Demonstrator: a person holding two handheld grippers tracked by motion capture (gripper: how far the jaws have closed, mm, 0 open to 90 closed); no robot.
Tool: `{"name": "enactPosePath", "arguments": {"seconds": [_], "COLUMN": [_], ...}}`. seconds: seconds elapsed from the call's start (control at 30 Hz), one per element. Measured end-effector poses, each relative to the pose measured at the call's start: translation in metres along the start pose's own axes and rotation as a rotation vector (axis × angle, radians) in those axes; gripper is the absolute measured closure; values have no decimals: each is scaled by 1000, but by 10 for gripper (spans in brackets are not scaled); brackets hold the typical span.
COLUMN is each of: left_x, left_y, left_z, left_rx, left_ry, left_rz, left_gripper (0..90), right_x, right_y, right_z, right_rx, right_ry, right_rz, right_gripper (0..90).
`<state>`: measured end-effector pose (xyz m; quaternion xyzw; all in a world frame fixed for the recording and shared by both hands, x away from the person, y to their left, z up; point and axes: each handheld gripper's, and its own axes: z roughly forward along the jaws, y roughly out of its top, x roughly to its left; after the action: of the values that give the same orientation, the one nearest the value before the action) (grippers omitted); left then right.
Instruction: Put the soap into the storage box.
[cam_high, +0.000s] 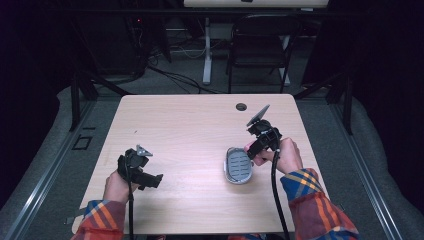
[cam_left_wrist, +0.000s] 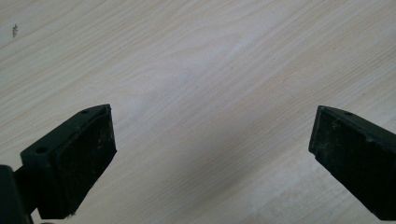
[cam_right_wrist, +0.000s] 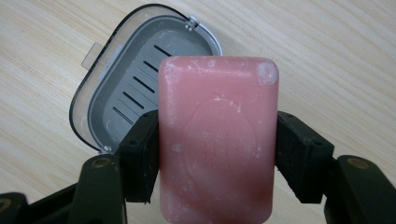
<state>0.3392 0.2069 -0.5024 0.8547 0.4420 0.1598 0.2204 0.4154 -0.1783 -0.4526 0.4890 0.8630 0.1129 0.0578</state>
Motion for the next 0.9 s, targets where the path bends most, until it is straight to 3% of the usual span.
{"name": "enactPosePath", "arguments": {"seconds": [0.27,0.6,0.8,0.9], "left_x": [0,1,-1,0], "left_y": [0,0,1,0], "left_z": [-1,1,1,1], "left_rx": [-5,1,-1,-1], "left_ry": [-6,-7,-13,-14], "left_rz": [-5,-3,0,-6], "left_gripper": [4,4,5,5], "right_x": [5,11,18,21], "right_y": [8,12,18,19], "right_z": [8,17,23,27], "right_rx": [33,30,75,75], "right_ry": [-5,-24,-27,-23], "right_rz": [-7,2,-26,-17], "right_gripper": [372,372,372,371]}}
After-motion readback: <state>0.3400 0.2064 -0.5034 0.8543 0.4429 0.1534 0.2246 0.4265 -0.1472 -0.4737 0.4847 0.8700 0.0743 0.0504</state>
